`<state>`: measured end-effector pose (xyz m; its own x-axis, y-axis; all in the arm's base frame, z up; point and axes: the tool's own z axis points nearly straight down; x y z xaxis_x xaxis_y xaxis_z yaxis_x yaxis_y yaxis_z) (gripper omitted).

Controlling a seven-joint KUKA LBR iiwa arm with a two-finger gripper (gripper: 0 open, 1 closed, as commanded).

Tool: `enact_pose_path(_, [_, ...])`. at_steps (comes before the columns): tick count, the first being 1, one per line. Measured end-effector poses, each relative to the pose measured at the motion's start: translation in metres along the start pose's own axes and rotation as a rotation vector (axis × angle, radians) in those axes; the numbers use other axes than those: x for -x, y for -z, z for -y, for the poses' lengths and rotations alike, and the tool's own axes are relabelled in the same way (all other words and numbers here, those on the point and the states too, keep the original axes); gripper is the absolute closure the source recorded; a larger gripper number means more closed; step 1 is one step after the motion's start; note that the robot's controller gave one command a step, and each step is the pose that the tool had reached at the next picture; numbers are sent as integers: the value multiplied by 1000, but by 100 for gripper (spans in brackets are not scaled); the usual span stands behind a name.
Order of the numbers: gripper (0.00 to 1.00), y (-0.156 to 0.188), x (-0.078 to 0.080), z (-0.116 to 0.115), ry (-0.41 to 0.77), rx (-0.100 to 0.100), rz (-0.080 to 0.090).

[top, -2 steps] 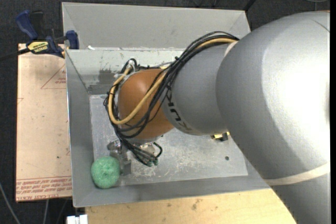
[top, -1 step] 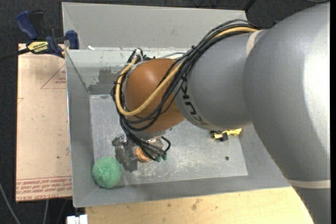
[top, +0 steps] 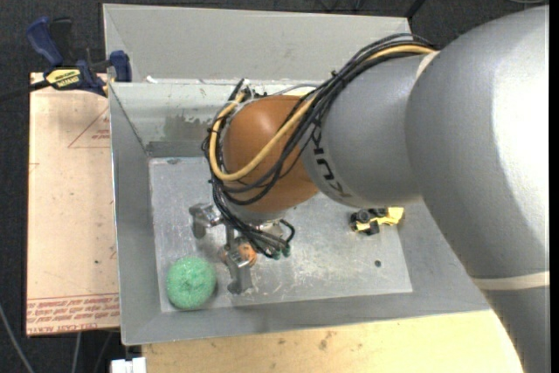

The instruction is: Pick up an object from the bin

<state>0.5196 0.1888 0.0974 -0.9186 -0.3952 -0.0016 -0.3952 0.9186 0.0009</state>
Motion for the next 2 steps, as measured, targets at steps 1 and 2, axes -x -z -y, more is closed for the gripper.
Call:
enact_pose_path(1, [0, -5, 0, 3, 1, 0, -2])
enact_pose_path(2, [0, -12, 5, -15, 189, -2, 1])
